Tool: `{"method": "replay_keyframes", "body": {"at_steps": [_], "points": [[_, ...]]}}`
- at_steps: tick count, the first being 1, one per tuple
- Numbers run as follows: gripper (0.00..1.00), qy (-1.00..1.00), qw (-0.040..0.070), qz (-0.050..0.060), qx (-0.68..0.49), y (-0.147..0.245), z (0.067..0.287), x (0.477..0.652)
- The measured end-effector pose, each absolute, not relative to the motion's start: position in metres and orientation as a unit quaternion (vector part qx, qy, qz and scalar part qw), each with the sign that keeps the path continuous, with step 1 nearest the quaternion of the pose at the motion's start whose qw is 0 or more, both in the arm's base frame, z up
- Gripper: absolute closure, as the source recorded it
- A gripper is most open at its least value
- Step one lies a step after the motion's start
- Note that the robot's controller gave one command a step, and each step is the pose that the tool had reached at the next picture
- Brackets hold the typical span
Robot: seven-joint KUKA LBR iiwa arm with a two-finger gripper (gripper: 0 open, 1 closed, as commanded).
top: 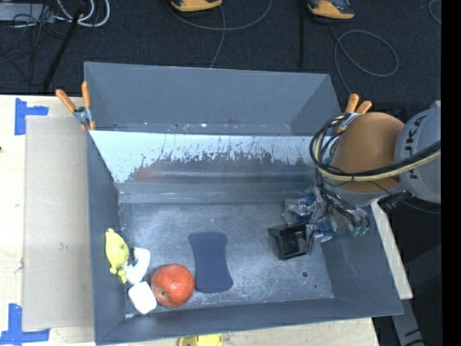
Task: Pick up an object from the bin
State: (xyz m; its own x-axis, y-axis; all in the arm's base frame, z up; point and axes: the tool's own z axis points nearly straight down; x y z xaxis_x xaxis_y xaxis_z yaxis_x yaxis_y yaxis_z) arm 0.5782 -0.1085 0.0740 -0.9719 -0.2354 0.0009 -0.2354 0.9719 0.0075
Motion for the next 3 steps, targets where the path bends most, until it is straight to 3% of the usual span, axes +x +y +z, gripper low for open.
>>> {"method": "replay_keyframes", "body": {"at_steps": [1, 2, 3], "points": [[1.0, -0.991, -0.001, 0.0, 0.132, -0.135, 0.192, 0.594], [1.0, -0.991, -0.001, 0.0, 0.132, -0.135, 0.192, 0.594], [1.0, -0.99, 0.001, -0.001, 0.143, -0.12, 0.252, 0.6]]}}
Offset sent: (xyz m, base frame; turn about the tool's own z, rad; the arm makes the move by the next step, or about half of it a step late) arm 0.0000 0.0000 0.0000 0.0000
